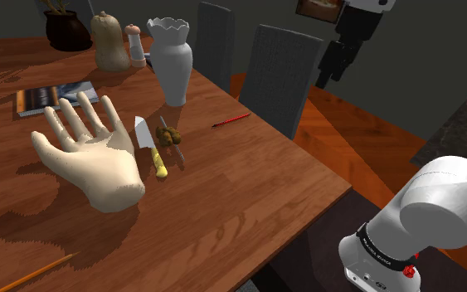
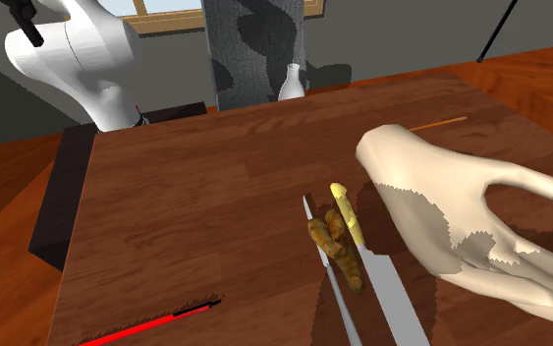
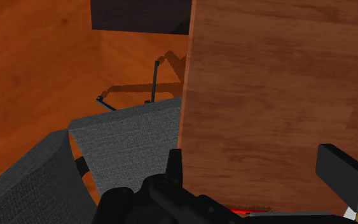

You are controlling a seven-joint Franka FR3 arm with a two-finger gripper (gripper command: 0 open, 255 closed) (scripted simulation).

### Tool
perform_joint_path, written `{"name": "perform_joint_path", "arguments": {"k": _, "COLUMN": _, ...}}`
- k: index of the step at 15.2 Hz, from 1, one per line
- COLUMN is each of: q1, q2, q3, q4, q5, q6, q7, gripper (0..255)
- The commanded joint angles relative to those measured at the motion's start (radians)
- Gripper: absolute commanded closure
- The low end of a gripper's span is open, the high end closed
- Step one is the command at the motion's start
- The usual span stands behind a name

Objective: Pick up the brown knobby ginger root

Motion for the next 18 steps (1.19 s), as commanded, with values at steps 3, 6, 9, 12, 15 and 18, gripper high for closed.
{"name": "perform_joint_path", "arguments": {"k": 3, "q1": 0.011, "q2": 0.048, "q3": 0.034, "q4": 0.008, "q5": 0.021, "q6": 0.034, "q7": 0.039, "gripper": 0}}
{"name": "perform_joint_path", "arguments": {"k": 6, "q1": 0.025, "q2": 0.128, "q3": 0.084, "q4": 0.03, "q5": 0.047, "q6": 0.083, "q7": 0.096, "gripper": 0}}
{"name": "perform_joint_path", "arguments": {"k": 9, "q1": 0.037, "q2": 0.215, "q3": 0.131, "q4": 0.063, "q5": 0.067, "q6": 0.129, "q7": 0.153, "gripper": 0}}
{"name": "perform_joint_path", "arguments": {"k": 12, "q1": 0.047, "q2": 0.309, "q3": 0.177, "q4": 0.107, "q5": 0.078, "q6": 0.171, "q7": 0.21, "gripper": 0}}
{"name": "perform_joint_path", "arguments": {"k": 15, "q1": 0.056, "q2": 0.409, "q3": 0.22, "q4": 0.162, "q5": 0.081, "q6": 0.207, "q7": 0.267, "gripper": 0}}
{"name": "perform_joint_path", "arguments": {"k": 18, "q1": 0.065, "q2": 0.514, "q3": 0.26, "q4": 0.228, "q5": 0.073, "q6": 0.237, "q7": 0.326, "gripper": 0}}
